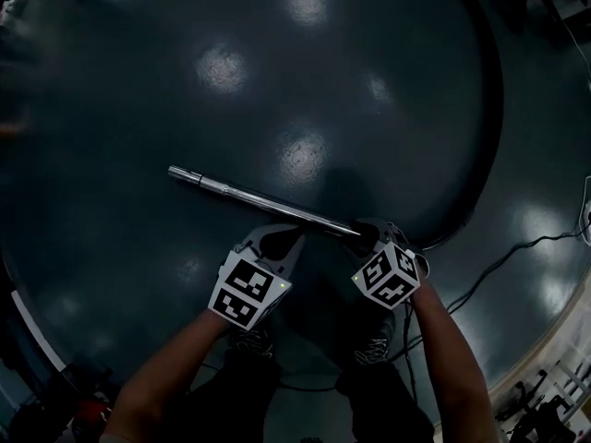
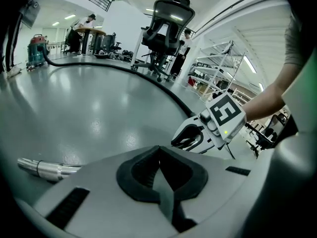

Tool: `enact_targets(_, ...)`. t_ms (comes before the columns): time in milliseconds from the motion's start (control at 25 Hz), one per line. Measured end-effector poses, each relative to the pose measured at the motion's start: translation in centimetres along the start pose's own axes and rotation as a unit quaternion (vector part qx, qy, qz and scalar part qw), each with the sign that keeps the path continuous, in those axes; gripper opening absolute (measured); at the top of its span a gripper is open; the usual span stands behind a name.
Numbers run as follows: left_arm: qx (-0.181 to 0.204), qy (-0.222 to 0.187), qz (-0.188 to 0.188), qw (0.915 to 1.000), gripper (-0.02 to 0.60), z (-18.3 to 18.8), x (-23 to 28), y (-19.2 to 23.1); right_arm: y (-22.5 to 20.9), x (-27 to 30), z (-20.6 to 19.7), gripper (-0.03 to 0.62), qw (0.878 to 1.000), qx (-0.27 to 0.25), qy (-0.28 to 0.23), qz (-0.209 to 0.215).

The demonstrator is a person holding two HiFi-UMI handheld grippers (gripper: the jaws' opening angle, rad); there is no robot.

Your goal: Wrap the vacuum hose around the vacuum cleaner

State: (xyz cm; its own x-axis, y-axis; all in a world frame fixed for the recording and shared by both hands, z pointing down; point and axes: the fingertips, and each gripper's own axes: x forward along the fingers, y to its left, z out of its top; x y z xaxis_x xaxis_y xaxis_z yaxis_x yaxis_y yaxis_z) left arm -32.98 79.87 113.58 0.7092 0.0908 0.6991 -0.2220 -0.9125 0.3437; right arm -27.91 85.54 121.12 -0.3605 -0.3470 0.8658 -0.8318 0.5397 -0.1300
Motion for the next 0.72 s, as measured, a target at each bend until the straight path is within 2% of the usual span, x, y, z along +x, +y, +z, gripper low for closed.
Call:
enact_targets(200,0.013,0.005,-0.020,0.9997,0.008,-0.5,1.1,0.6,0.2,1.6,-0.8,0.166,0.999,-0.040,0.018,0.019)
enact_targets(320,0.013,0.010,-0.017,0.9997,0.008,-0.5,1.0,1.0,0.7,2.1,-1.2,0.166,0.996,-0.072,0.041,0.026)
enact_targets(440,0.029,0.016,-0.018,0.9993,0.009,0.7,0.0,0.6,0.3,0.9,-0.2,0.166,0.997,-0.053,0.049,0.041)
enact_targets(600,0.080,0.042,-0.033,0.9954,0.040,2.6,-2.8,-2.5,0.9,-3.1,2.0,0.166,0.996,-0.026,0.046,0.066)
enact_targets(720,0.085,0.041,-0.032,0.9950,0.040,5.7,-5.1,-3.9,1.0,-6.3,2.7,0.166,0.995,-0.024,0.071,0.073)
